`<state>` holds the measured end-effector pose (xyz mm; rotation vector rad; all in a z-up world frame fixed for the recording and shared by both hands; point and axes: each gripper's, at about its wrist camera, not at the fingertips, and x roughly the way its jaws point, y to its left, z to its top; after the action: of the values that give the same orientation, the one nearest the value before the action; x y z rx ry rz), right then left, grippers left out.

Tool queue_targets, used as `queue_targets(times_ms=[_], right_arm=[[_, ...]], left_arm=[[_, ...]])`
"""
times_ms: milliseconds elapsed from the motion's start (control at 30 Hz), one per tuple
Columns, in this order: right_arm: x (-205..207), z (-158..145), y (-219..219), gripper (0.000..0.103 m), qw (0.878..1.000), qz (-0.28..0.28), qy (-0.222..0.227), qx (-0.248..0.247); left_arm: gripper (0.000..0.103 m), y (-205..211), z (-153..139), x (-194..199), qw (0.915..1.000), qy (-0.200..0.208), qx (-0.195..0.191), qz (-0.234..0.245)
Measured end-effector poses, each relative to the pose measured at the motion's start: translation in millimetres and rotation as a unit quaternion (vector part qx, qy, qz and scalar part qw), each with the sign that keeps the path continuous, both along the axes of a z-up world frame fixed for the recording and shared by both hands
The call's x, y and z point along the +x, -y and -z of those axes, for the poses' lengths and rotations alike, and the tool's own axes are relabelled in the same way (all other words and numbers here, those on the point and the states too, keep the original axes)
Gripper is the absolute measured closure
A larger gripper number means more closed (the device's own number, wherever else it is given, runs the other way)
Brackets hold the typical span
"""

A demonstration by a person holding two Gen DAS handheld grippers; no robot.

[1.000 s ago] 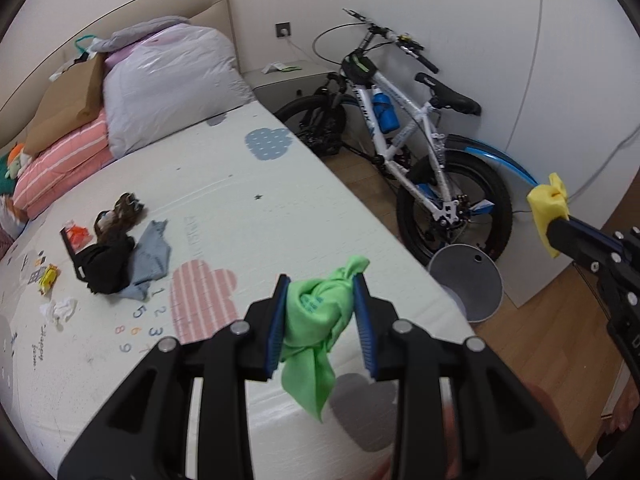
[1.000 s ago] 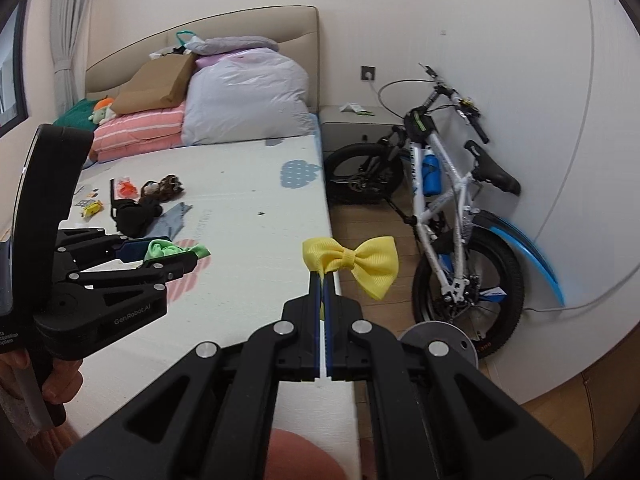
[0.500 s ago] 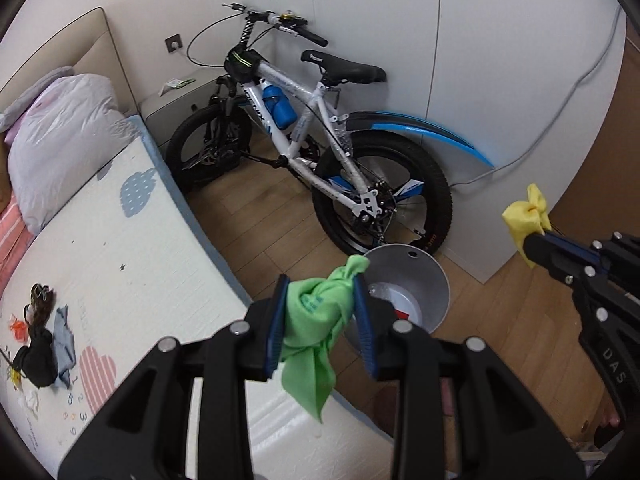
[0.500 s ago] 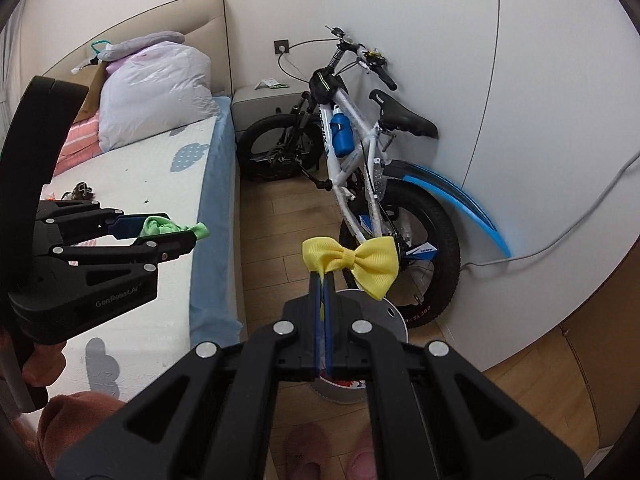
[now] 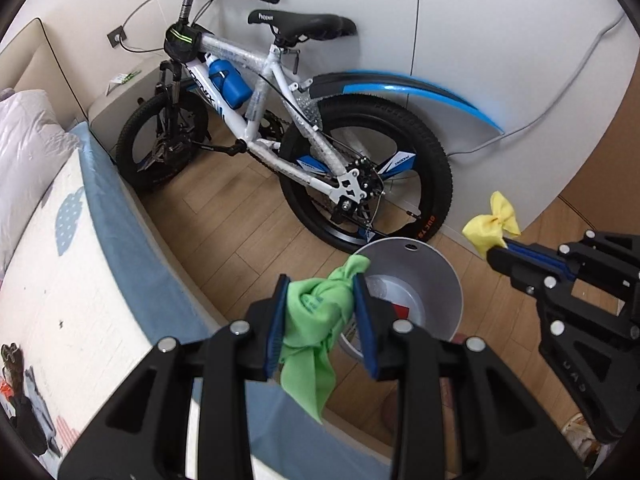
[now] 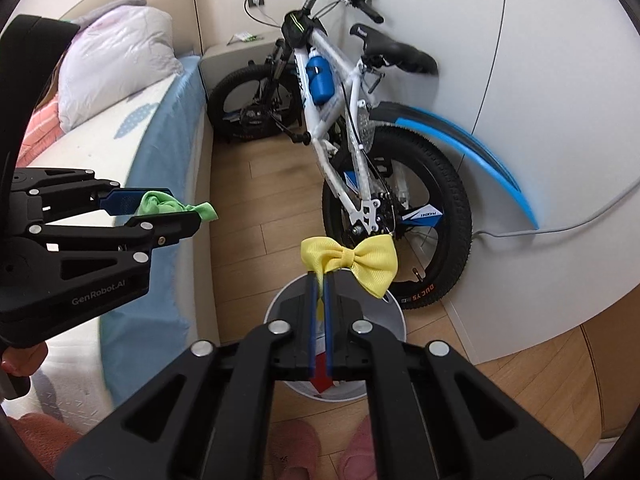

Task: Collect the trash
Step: 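Carry the green cloth and yellow bow over the grey bin with both tools, then open both tools over the bin to drop the bow and cloth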

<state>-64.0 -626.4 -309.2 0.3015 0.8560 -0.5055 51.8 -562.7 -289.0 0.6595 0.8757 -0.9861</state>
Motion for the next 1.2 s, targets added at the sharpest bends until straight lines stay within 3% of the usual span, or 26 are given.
queue_targets(times_ms=[133, 367, 867, 933, 1033, 1200], right_arm=[[8, 20, 10, 0.101, 1.000, 0.004, -0.015, 0.008], [10, 42, 22, 0.084, 0.999, 0.008, -0.017, 0.027], [-21, 43, 45, 0.084, 0.998, 0.045, -0.004, 0.034], [-27, 43, 48, 0.084, 0.998, 0.051, -0.002, 0.034], [-34, 42, 50, 0.084, 0.998, 0.059, 0.000, 0.037], [-38, 45, 49, 0.084, 0.998, 0.059, -0.003, 0.037]], left_arm=[[0.071, 11, 18, 10, 0.9998, -0.011, 0.013, -0.003], [0.071, 22, 37, 12, 0.9993, -0.020, 0.030, -0.005], [0.071, 52, 47, -11, 0.9985, -0.037, 0.030, 0.028], [0.065, 55, 47, -13, 0.9981, -0.048, 0.024, 0.030], [0.043, 61, 48, -16, 0.9980, -0.054, 0.020, 0.025], [0.041, 63, 50, -20, 0.9981, -0.050, 0.025, 0.025]])
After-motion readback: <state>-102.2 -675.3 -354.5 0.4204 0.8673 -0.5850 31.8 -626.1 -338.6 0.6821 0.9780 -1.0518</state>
